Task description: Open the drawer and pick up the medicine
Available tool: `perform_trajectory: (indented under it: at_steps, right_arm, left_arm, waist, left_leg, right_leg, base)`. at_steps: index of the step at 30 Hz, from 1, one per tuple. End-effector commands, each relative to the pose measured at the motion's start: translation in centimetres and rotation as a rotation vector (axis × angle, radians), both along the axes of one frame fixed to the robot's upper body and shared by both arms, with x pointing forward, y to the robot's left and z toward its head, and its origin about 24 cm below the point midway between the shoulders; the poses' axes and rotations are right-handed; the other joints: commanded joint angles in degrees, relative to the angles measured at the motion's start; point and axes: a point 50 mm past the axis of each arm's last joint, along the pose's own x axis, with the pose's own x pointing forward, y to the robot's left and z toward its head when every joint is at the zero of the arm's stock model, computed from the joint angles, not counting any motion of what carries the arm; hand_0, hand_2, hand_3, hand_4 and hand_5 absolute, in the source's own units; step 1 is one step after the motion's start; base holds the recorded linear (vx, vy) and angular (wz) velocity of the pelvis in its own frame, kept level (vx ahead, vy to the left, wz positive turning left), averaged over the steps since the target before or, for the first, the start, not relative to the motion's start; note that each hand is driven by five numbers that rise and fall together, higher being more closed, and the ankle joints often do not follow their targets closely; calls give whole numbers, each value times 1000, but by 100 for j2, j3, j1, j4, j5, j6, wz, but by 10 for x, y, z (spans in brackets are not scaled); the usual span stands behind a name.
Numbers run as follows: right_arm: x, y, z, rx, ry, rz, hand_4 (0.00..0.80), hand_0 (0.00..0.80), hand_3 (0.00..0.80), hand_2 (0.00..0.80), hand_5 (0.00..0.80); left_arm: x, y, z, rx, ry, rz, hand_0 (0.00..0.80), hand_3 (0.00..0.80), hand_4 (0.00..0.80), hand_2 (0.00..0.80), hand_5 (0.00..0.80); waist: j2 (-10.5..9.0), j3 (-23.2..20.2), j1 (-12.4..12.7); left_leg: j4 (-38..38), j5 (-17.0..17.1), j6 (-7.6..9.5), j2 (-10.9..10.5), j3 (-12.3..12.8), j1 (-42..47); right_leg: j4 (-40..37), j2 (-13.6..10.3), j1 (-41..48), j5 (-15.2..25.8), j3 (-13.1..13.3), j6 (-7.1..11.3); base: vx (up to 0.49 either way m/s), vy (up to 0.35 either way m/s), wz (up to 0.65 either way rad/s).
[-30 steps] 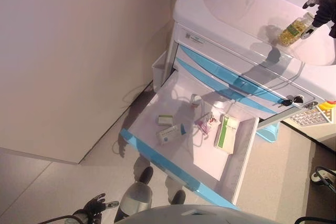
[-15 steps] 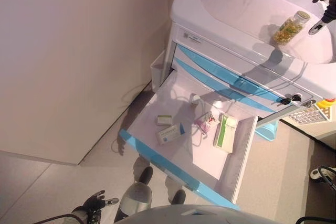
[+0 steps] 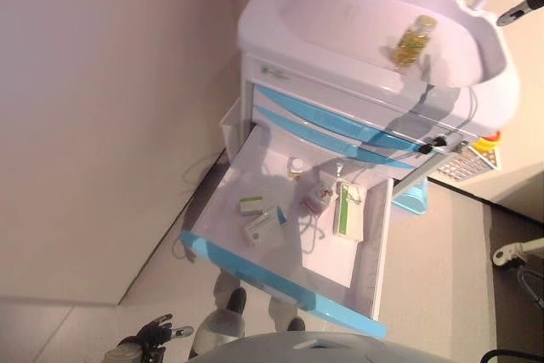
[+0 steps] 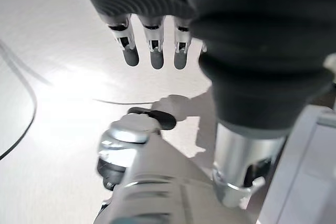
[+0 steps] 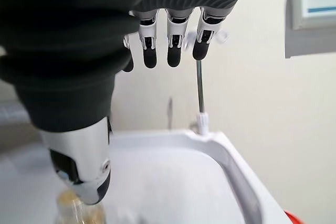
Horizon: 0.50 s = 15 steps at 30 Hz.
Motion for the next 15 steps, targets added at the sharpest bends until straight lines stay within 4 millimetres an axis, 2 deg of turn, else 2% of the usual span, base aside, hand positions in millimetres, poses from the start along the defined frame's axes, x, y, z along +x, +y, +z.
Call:
perform_trajectory:
  at_steps: [1, 4, 5, 7, 8, 11, 13, 15]
  right_arm:
    - [-19, -8, -7, 281, -284, 102, 0, 0, 0, 0, 0]
    - [-33, -8, -72, 514, -390, 199, 0, 0, 0, 0, 0]
    - [-45, 6, -118, 637, -420, 246, 0, 0, 0, 0, 0]
    - [-71, 22, -178, 754, -443, 251, 0, 0, 0, 0, 0]
    - [-82, 26, -199, 833, -447, 233, 0, 0, 0, 0, 0]
    - [-102, 33, -243, 927, -423, 150, 0, 0, 0, 0, 0]
    - [-109, 35, -263, 997, -397, 85, 0, 0, 0, 0, 0]
    - [-116, 43, -287, 982, -334, 13, 0, 0, 0, 0, 0]
  left_arm:
    - [-6, -7, -4, -21, 29, -3, 0, 0, 0, 0, 0]
    - [-9, -12, -7, -31, 26, 20, 0, 0, 0, 0, 0]
    - [-12, -19, -10, -43, 30, 26, 0, 0, 0, 0, 0]
    - [-22, -26, -13, -50, 48, 15, 0, 0, 0, 0, 0]
    - [-26, -31, -15, -56, 54, 12, 0, 0, 0, 0, 0]
    - [-27, -39, -17, -80, 45, 26, 0, 0, 0, 0, 0]
    - [-26, -46, -18, -93, 41, 8, 0, 0, 0, 0, 0]
    - [-23, -51, -19, -102, 34, -21, 0, 0, 0, 0, 0]
  waist:
    - [55, -199, -289]
    - [83, -186, -513]
    - [134, -150, -680]
    - [167, -110, -849]
    - [187, -75, -948]
    - [215, -23, -1186]
    - [227, 9, -1295]
    - [244, 62, -1392]
  left_leg:
    - [101, -711, -74, 27, 249, 301]
    - [154, -818, -41, 49, 375, 362]
    - [183, -822, -12, 64, 452, 334]
    - [169, -898, 17, 105, 589, 398]
    - [152, -906, 25, 131, 671, 420]
    - [113, -916, 23, 179, 881, 454]
    - [101, -926, 22, 196, 982, 459]
    - [109, -927, 14, 217, 1092, 430]
  right_leg:
    - [304, -102, -123, 182, 160, 295]
    - [349, -81, -131, 144, 362, 284]
    - [405, -75, -202, 157, 464, 277]
    - [452, -40, -210, 97, 613, 271]
    - [475, -30, -225, 83, 669, 266]
    - [509, -13, -301, 97, 783, 268]
    - [506, -7, -344, 114, 850, 266]
    - [520, -10, -411, 134, 895, 276]
  base:
    - [-2, 49, -45]
    - [7, 13, -38]
    - [3, -38, -40]
    - [9, -63, -49]
    - [-14, -53, -63]
    - [-17, -34, -54]
    - [-28, -31, -48]
    - [-53, -30, -31]
